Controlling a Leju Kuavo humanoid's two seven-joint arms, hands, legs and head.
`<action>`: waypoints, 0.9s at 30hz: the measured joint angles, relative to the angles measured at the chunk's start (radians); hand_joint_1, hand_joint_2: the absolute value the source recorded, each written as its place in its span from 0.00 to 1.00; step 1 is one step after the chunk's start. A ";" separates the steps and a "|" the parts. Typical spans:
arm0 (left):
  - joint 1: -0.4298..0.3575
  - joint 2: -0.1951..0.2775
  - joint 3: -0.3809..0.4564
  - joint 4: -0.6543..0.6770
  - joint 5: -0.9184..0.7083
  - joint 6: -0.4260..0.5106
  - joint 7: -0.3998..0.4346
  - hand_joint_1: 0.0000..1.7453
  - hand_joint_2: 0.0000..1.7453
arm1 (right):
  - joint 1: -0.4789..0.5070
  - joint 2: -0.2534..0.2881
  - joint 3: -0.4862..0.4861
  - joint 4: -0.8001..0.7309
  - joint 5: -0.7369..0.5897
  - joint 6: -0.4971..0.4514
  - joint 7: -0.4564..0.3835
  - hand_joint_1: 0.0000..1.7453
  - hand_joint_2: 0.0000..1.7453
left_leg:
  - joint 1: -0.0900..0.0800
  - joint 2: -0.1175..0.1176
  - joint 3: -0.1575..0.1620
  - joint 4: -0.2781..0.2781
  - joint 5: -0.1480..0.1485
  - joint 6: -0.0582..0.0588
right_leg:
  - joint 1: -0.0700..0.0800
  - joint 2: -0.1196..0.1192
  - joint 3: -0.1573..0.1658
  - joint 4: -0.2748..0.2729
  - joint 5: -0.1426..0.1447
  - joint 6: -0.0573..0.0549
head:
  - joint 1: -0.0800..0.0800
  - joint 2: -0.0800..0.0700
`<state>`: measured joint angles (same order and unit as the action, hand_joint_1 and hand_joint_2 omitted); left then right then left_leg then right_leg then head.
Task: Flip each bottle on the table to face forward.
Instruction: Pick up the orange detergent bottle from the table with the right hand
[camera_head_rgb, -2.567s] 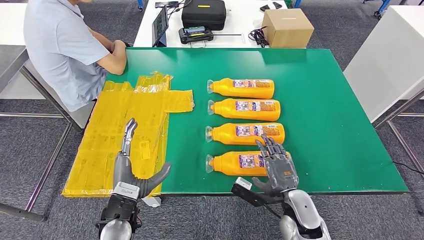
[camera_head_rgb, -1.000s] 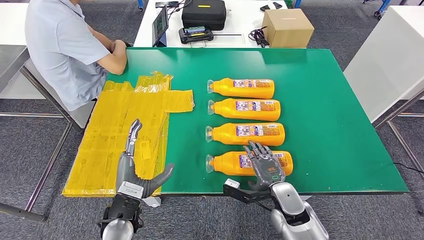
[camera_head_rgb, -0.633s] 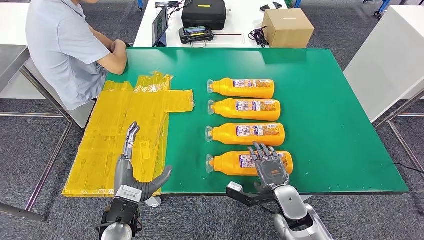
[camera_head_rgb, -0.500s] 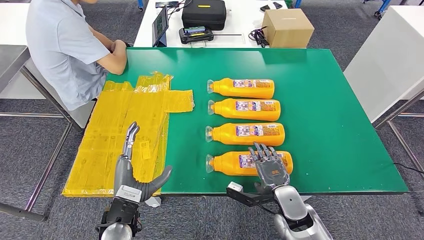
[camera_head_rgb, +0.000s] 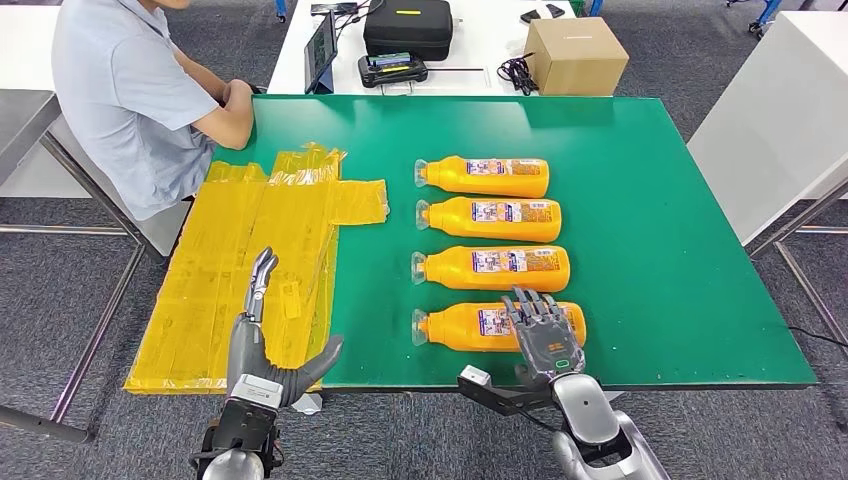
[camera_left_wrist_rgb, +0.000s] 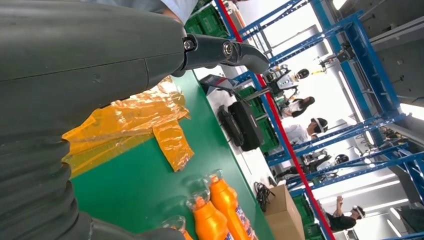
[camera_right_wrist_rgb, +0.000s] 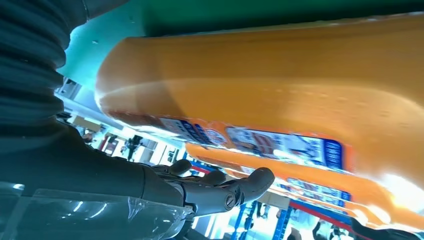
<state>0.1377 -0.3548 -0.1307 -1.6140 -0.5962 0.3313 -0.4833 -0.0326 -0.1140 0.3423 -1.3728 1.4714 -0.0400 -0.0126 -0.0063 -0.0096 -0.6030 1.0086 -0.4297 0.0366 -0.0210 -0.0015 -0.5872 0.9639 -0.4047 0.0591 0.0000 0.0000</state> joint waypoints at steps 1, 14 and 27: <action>0.001 0.000 0.000 0.000 0.000 0.000 -0.001 0.00 1.00 | 0.003 -0.001 -0.005 -0.003 0.001 0.001 0.002 0.00 1.00 | 0.000 0.000 0.000 0.000 0.000 0.000 | 0.000 0.000 0.000 0.000 0.000 0.000 | 0.000 0.000; 0.002 0.000 -0.001 0.000 0.000 -0.009 -0.004 0.00 1.00 | 0.011 0.001 -0.076 -0.004 -0.004 0.001 0.004 0.00 1.00 | 0.000 0.000 0.000 0.000 0.000 0.000 | 0.000 0.000 0.000 0.000 0.000 0.000 | 0.000 0.000; 0.001 0.000 -0.005 0.000 0.000 -0.022 -0.005 0.00 1.00 | -0.007 0.023 -0.146 0.035 -0.011 -0.024 -0.002 0.00 1.00 | 0.000 0.000 0.001 0.000 0.000 0.000 | 0.000 0.000 0.001 0.000 0.000 0.000 | 0.000 0.000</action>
<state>0.1390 -0.3548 -0.1361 -1.6140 -0.5967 0.3090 -0.4879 -0.0397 -0.0913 0.1964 -1.3381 1.4602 -0.0640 -0.0143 -0.0063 -0.0096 -0.6022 1.0086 -0.4296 0.0367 -0.0210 -0.0015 -0.5863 0.9639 -0.4046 0.0591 0.0002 0.0000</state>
